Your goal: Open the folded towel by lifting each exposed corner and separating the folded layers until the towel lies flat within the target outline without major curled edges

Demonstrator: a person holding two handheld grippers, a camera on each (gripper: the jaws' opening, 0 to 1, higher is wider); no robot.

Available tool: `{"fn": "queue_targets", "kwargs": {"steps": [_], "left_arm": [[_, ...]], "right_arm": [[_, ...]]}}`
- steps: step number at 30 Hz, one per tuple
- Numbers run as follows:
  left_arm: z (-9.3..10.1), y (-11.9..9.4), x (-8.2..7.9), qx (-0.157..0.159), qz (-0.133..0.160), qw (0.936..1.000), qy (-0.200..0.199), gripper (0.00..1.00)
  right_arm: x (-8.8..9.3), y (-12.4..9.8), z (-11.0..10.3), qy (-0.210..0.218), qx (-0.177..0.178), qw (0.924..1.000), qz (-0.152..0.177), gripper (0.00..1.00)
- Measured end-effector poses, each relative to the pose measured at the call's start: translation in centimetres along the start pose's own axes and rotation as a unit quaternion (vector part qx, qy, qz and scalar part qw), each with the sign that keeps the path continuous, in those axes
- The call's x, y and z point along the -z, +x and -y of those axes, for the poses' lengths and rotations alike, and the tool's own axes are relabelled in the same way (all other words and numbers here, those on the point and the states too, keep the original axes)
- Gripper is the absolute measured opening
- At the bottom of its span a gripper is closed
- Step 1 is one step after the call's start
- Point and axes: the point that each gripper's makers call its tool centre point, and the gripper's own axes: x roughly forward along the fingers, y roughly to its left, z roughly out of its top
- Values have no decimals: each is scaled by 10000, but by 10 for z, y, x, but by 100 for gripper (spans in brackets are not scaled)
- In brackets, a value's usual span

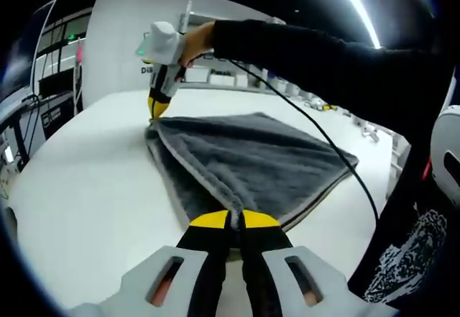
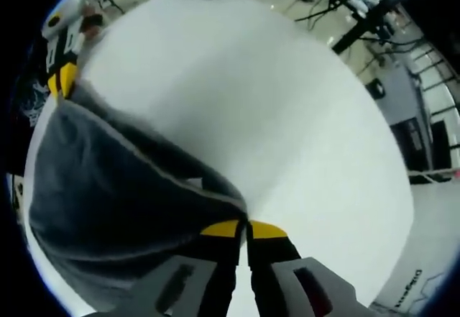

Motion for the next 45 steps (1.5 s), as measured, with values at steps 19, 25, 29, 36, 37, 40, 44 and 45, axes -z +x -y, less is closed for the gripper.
{"fn": "queue_targets", "kwargs": {"steps": [19,25,29,36,37,40,44,45], "left_arm": [[0,1,1,61,-14,10000,-13,3],[1,1,1,55,3,10000,-19,3],[2,1,-1,97,66,9999,-74,2],[4,-1,-5,84,132,9998,-87,1],[4,-1,-6,90,150,9998,-93,1],[6,-3,-9,100,193,9997,-113,1],[6,-5,-12,80,237,9996,-109,1],[6,-5,-12,82,244,9996,-109,1]], "right_arm": [[-6,14,-10,-374,-172,9991,-38,6],[-4,12,-11,-436,-96,9990,-27,0],[-4,4,-8,-373,4,9993,42,0],[-5,-5,-6,-333,125,9993,139,0],[-6,-8,-5,-315,158,9992,178,0],[-7,-12,-5,-278,197,9992,219,1],[-7,-15,-6,-257,241,9991,243,1],[-7,-16,-6,-254,242,9991,241,1]]}}
